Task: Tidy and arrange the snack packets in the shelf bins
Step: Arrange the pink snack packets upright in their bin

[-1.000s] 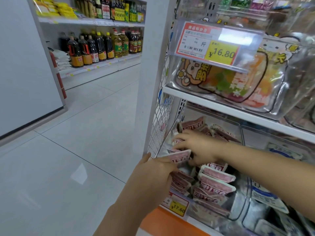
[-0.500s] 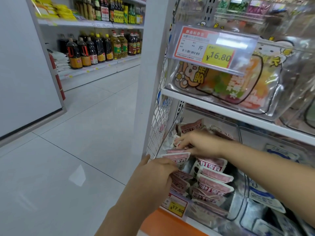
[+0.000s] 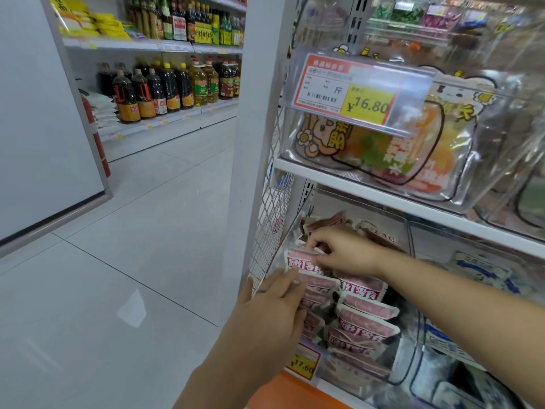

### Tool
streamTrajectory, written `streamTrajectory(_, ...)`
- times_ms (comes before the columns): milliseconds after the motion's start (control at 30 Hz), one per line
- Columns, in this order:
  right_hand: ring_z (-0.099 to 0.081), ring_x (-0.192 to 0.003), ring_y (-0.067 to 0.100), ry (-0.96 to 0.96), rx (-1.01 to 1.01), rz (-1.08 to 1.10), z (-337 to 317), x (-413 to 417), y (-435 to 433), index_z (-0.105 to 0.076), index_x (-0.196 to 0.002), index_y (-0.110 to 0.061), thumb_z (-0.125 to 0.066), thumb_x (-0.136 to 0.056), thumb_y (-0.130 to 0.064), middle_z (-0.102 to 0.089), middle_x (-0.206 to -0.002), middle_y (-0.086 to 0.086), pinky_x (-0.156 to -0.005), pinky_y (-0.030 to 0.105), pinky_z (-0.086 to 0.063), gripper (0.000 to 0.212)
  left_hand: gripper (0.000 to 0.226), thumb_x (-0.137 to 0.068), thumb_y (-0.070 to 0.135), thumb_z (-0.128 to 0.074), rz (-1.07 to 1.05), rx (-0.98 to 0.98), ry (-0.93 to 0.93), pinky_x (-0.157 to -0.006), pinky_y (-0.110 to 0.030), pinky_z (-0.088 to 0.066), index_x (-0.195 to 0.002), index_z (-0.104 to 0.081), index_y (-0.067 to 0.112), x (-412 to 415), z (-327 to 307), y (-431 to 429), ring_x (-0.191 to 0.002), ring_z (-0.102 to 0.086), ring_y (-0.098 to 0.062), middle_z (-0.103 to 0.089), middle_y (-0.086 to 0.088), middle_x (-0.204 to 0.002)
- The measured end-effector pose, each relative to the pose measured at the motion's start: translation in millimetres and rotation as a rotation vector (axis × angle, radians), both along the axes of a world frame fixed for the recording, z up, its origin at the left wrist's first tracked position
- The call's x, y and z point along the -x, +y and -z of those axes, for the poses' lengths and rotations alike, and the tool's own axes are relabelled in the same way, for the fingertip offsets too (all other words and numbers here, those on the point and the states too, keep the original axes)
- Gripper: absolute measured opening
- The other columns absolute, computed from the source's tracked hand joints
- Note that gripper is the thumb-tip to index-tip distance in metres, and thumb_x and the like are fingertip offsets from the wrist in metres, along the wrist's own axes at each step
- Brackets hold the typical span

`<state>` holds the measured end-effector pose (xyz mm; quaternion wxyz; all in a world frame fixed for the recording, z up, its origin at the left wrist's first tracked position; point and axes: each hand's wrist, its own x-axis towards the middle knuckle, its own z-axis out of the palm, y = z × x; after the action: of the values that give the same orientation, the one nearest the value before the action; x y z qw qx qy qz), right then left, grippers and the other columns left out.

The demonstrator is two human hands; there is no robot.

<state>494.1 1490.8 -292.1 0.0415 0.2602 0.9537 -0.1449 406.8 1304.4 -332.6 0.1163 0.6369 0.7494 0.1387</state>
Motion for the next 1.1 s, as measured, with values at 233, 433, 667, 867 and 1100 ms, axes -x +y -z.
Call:
streamTrajectory(233,-0.062,-0.089,0.019,-0.073,-0.157,-0.020,-9,-6,-16,-0.070,-0.101,-0.015,-0.063,-0.087,-0.024,-0.067,-0.102,0.003,-0.083,0.038,-0.051,0.018,0.090,-0.071,0.056,0.025,-0.041,-0.006,0.074,-0.116,-0.049,0.010,-0.151,0.002,0.022,-7,6,5,-0.144,0.015,-0.010,0.015,0.008,-0.158)
streamTrajectory(433,-0.066,-0.081,0.016,-0.081,-0.245,0.025,-3,-1,-21,-0.071,-0.106,-0.021,-0.056,-0.093,-0.021,-0.073,-0.097,0.000,-0.075,0.033,-0.054,0.020,0.084,-0.071,0.060,0.022,-0.048,-0.020,0.062,-0.111,-0.046,0.014,-0.149,0.012,0.030,-13,6,13,-0.138,0.027,-0.011,0.022,0.008,-0.156)
streamTrajectory(667,-0.062,-0.076,0.012,0.062,0.203,0.105,-1,6,-15,-0.069,-0.113,-0.020,-0.051,-0.090,0.000,-0.071,-0.102,0.003,-0.069,0.017,-0.047,0.035,0.079,-0.086,0.054,0.016,-0.077,-0.106,0.177,-0.109,-0.051,0.012,-0.150,-0.016,0.022,-13,5,18,-0.144,0.012,-0.020,-0.001,0.005,-0.157)
streamTrajectory(867,-0.059,-0.108,0.008,0.068,0.040,-0.008,-29,-35,-36,-0.060,-0.126,-0.027,-0.049,-0.096,-0.012,-0.062,-0.126,-0.010,-0.090,0.016,-0.043,0.035,0.083,-0.076,0.055,0.024,-0.071,-0.031,0.208,-0.112,-0.052,0.013,-0.151,0.001,0.026,-15,-2,17,-0.144,0.018,-0.017,0.011,0.005,-0.159)
streamTrajectory(1100,-0.051,-0.114,0.006,0.009,-0.167,0.062,-39,-124,-68,-0.064,-0.121,-0.028,-0.054,-0.094,-0.022,-0.063,-0.119,-0.011,-0.100,0.019,-0.035,0.030,0.046,-0.060,0.021,-0.085,-0.053,-0.310,0.273,-0.095,-0.061,-0.037,-0.103,-0.073,0.016,-31,-3,16,-0.115,-0.059,-0.034,-0.067,-0.009,-0.117)
